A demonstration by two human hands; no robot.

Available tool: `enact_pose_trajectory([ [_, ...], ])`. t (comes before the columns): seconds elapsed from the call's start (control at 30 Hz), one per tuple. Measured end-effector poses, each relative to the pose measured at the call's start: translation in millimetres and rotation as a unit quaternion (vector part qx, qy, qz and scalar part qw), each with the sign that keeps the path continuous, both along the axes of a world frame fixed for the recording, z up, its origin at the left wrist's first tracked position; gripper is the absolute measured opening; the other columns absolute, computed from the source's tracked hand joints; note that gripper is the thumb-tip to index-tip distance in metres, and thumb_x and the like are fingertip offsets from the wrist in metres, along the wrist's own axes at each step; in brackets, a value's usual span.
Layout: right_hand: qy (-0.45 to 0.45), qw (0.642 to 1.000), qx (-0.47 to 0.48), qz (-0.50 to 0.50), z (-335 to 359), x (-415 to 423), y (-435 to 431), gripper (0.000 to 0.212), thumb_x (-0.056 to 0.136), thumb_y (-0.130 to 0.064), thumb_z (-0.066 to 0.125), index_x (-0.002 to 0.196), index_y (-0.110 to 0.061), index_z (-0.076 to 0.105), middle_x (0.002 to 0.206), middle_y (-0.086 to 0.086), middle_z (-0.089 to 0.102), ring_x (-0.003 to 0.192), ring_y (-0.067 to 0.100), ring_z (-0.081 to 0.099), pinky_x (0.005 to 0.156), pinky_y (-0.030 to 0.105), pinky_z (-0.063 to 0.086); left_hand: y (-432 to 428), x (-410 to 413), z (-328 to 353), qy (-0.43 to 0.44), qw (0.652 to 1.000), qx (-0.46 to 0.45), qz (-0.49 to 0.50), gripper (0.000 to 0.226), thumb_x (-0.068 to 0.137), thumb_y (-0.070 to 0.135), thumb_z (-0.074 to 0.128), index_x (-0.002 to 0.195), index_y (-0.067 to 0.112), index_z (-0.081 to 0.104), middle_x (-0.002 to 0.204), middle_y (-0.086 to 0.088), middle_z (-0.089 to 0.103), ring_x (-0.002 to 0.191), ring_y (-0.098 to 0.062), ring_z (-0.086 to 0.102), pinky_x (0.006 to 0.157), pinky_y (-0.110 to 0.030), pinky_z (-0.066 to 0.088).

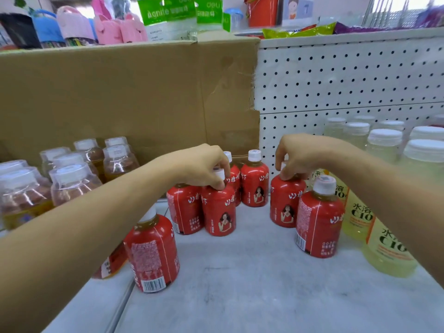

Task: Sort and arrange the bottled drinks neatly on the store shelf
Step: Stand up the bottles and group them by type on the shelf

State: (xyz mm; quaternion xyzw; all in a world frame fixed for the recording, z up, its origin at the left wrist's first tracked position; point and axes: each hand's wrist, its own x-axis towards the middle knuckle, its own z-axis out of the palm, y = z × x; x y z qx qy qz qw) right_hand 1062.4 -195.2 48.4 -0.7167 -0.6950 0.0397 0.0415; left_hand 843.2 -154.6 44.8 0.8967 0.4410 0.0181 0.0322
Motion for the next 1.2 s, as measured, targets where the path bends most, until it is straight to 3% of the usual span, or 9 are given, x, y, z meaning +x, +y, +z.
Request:
enact_pose_trajectory([
  [0.1,0.02,0.999,0.01,0.046,-2,-6,3,0.019,0.084,-0.014,0.074,0.103,-0.017,0.072,0.077,-0.004,0.065,0.062,0.013,0.068,0.051,0.021,0.046,4,8,-3,-0.01,0.999,0.021,-0.026,0.03,0.087,0.018,0.072,0.117,0.022,0.068,0.084,0.018,0.047,0.09,-0.014,0.049,0.076,-0.027,0.037],
  [0.3,0.017,0.99,0.069,0.12,-11,-20,11,0.023,0.084,-0.019,0.073,0.107,-0.021,0.071,0.09,-0.01,0.048,0.092,0.015,0.05,0.071,0.027,0.039,10,14,-8,-0.03,0.998,0.029,-0.037,0.034,0.089,0.014,0.07,0.122,0.019,0.066,0.106,0.003,0.052,0.107,-0.017,0.051,0.084,-0.028,0.038],
  [0.5,0.028,0.986,0.099,0.13,-21,-26,10,0.025,0.088,-0.021,0.069,0.113,-0.019,0.069,0.1,-0.006,0.052,0.097,0.016,0.052,0.079,0.03,0.043,8,13,-12,-0.034,0.999,0.025,-0.021,0.036,0.092,0.016,0.067,0.128,0.022,0.062,0.135,-0.005,0.054,0.125,-0.022,0.051,0.095,-0.032,0.042],
  [0.63,0.068,0.989,0.093,0.096,-15,-20,-5,0.049,0.094,-0.035,0.064,0.14,-0.027,0.049,0.13,0.0,0.055,0.102,0.015,0.054,0.088,0.032,0.048,0,-2,-5,-0.05,0.997,0.058,-0.005,0.048,0.094,0.032,0.064,0.139,0.023,0.051,0.133,-0.003,0.054,0.118,-0.02,0.05,0.097,-0.033,0.042],
  [0.73,0.068,0.991,0.106,0.043,-11,-6,-35,0.054,0.093,-0.05,0.059,0.142,-0.032,0.045,0.141,-0.001,0.051,0.118,0.017,0.052,0.098,0.037,0.042,-2,-32,0,-0.018,0.991,0.096,0.087,0.053,0.095,0.048,0.057,0.14,0.021,0.051,0.135,-0.004,0.055,0.122,-0.025,0.052,0.099,-0.037,0.044],
  [0.9,0.07,0.997,-0.024,-0.03,-21,10,-73,0.05,0.087,-0.049,0.066,0.132,-0.032,0.053,0.127,-0.001,0.056,0.107,0.019,0.056,0.087,0.036,0.05,-5,-59,-2,-0.033,0.993,0.012,0.109,0.019,0.09,0.029,0.07,0.109,0.027,0.073,0.109,0.003,0.07,0.089,-0.013,0.063,0.081,-0.033,0.051],
  [1.03,0.068,0.996,0.037,-0.047,-26,17,-78,0.031,0.09,-0.03,0.066,0.119,-0.027,0.057,0.126,0.001,0.056,0.108,0.021,0.055,0.086,0.037,0.05,-22,-57,2,-0.009,0.998,0.011,0.066,0.021,0.09,0.026,0.07,0.109,0.032,0.072,0.097,0.012,0.065,0.085,-0.005,0.058,0.077,-0.03,0.049],
  [1.13,0.07,0.994,0.081,-0.031,-24,14,-75,0.022,0.09,-0.019,0.066,0.11,-0.024,0.06,0.107,-0.001,0.059,0.096,0.019,0.056,0.074,0.032,0.046,-37,-50,0,-0.025,0.999,0.005,0.022,0.015,0.092,0.027,0.067,0.106,0.031,0.071,0.08,0.019,0.058,0.074,0.0,0.054,0.063,-0.021,0.039],
  [1.2,0.056,0.995,0.085,-0.019,-22,10,-74,0.023,0.089,-0.018,0.068,0.111,-0.022,0.062,0.094,-0.006,0.055,0.09,0.018,0.056,0.066,0.03,0.044,-45,-42,-1,-0.028,1.0,0.01,0.002,0.015,0.093,0.033,0.066,0.106,0.028,0.071,0.083,0.017,0.058,0.077,0.0,0.055,0.065,-0.023,0.041],
])
